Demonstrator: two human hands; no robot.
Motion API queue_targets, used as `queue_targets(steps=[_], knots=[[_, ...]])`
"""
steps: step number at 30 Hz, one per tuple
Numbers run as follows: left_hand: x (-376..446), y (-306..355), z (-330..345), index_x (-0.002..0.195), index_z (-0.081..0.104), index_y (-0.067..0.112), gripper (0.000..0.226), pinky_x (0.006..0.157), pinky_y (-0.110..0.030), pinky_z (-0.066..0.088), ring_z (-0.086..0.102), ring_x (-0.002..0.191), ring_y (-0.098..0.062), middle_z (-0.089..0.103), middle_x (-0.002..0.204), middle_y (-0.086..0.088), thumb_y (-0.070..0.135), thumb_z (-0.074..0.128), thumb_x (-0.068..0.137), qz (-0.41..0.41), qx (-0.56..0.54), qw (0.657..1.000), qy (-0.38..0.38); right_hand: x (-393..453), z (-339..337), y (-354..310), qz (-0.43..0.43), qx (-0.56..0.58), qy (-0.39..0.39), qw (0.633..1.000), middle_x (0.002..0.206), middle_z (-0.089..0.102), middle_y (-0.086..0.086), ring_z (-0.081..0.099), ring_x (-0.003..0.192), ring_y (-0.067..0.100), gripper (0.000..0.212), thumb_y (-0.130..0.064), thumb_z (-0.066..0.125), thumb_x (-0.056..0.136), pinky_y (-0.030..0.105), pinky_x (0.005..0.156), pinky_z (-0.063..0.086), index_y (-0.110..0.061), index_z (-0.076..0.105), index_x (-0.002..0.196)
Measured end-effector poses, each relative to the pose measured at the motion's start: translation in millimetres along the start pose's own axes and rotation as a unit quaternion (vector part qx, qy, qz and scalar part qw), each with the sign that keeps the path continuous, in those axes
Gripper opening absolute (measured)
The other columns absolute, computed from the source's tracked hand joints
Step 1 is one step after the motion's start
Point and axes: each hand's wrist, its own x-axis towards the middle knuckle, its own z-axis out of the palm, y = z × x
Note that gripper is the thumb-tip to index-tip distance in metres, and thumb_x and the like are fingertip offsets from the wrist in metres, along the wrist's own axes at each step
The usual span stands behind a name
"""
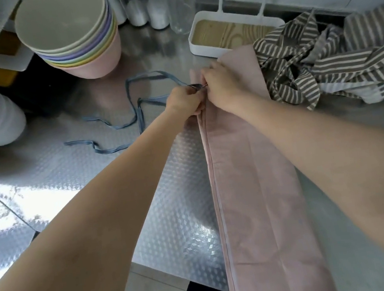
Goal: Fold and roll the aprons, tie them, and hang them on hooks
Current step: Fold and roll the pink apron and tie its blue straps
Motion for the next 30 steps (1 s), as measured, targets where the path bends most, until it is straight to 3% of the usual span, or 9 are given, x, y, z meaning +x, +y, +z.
queue_targets(steps=[3, 6, 10, 12, 15, 20, 24, 26, 30], knots=[[-6, 1, 2, 0.084, 0.060, 0.008, 0.006, 0.083, -0.038, 0.056, 0.066, 0.087, -0.029, 0.066, 0.092, -0.017, 0.011, 0.055, 0.084, 0.036, 0.135, 0.990, -0.005, -4, -5, 0, -0.015, 0.034, -0.010, 0.999, 0.128, 0.042, 0.017, 0.046, 0.114, 0.032, 0.028, 0.002, 0.046, 0.089, 0.038, 0.092, 0.039, -0.003, 0.052, 0.116], [-8, 3, 3, 0.112, 0.053, 0.001, 0.029, 0.086, -0.040, 0.054, 0.062, 0.101, -0.034, 0.063, 0.108, -0.020, 0.007, 0.056, 0.084, 0.039, 0.162, 0.986, 0.022, -20, -13, 1, -0.062, 0.052, 0.018, 0.997, 0.131, 0.037, 0.017, 0.047, 0.111, 0.029, 0.039, 0.009, 0.046, 0.084, 0.036, 0.093, 0.041, -0.002, 0.046, 0.121], [-19, 1, 11, 0.126, 0.035, -0.002, 0.040, 0.090, -0.040, 0.044, 0.053, 0.112, -0.038, 0.053, 0.122, -0.023, 0.003, 0.047, 0.088, 0.064, 0.224, 0.971, 0.047, -68, 1, 16, -0.080, -0.101, 0.074, 0.989, 0.140, 0.032, 0.012, 0.042, 0.119, 0.031, 0.037, 0.001, 0.047, 0.085, 0.039, 0.097, 0.036, -0.007, 0.046, 0.122], [-29, 1, 12, 0.128, 0.031, -0.002, 0.043, 0.091, -0.039, 0.041, 0.049, 0.115, -0.039, 0.041, 0.130, -0.022, 0.002, 0.047, 0.089, 0.087, 0.246, 0.963, 0.071, -88, 17, 24, -0.064, -0.170, 0.051, 0.982, 0.142, 0.031, 0.007, 0.030, 0.131, 0.031, 0.038, -0.014, 0.043, 0.089, 0.047, 0.105, 0.027, -0.013, 0.044, 0.127], [-53, -4, 14, 0.129, 0.033, 0.000, 0.043, 0.094, -0.036, 0.040, 0.044, 0.118, -0.035, 0.032, 0.133, -0.018, 0.004, 0.047, 0.089, 0.185, 0.311, 0.924, 0.125, -89, 29, 22, -0.029, -0.180, 0.019, 0.983, 0.146, 0.030, 0.001, 0.021, 0.138, 0.022, 0.044, -0.031, 0.028, 0.094, 0.048, 0.113, 0.011, -0.022, 0.033, 0.138], [-108, -36, 25, 0.131, 0.040, -0.002, 0.047, 0.095, -0.034, 0.040, 0.045, 0.109, -0.035, 0.043, 0.125, -0.020, 0.002, 0.045, 0.085, 0.339, 0.416, 0.843, 0.030, -95, 14, 21, -0.014, -0.071, -0.071, 0.995, 0.158, -0.001, -0.004, 0.000, 0.146, 0.017, 0.061, -0.029, 0.037, 0.094, 0.041, 0.119, 0.001, -0.024, 0.012, 0.150], [-134, -51, 29, 0.113, 0.057, -0.001, 0.052, 0.079, -0.036, 0.048, 0.058, 0.084, -0.033, 0.059, 0.101, -0.017, 0.014, 0.028, 0.073, 0.413, 0.450, 0.790, 0.050, -156, -3, 28, -0.072, -0.095, -0.046, 0.992, 0.153, 0.014, 0.010, 0.012, 0.141, 0.027, 0.051, -0.013, 0.043, 0.093, 0.041, 0.116, 0.014, -0.008, 0.031, 0.142], [-153, -61, 35, 0.124, 0.047, 0.006, 0.058, 0.080, -0.045, 0.049, 0.055, 0.093, -0.035, 0.057, 0.111, -0.015, 0.024, 0.020, 0.076, 0.401, 0.482, 0.779, 0.013, -190, -3, 32, -0.087, -0.124, -0.023, 0.988, 0.144, 0.026, 0.012, 0.023, 0.134, 0.029, 0.047, -0.010, 0.044, 0.091, 0.039, 0.109, 0.023, -0.005, 0.038, 0.136], [-197, -89, 41, 0.142, 0.032, 0.017, 0.054, 0.095, -0.040, 0.037, 0.040, 0.124, -0.029, 0.038, 0.141, -0.004, 0.024, 0.042, 0.090, 0.370, 0.570, 0.734, -0.021, -249, 6, 41, -0.137, -0.148, -0.012, 0.979, 0.121, 0.043, 0.018, 0.040, 0.117, 0.035, 0.035, -0.004, 0.046, 0.086, 0.043, 0.089, 0.036, -0.001, 0.050, 0.120]])
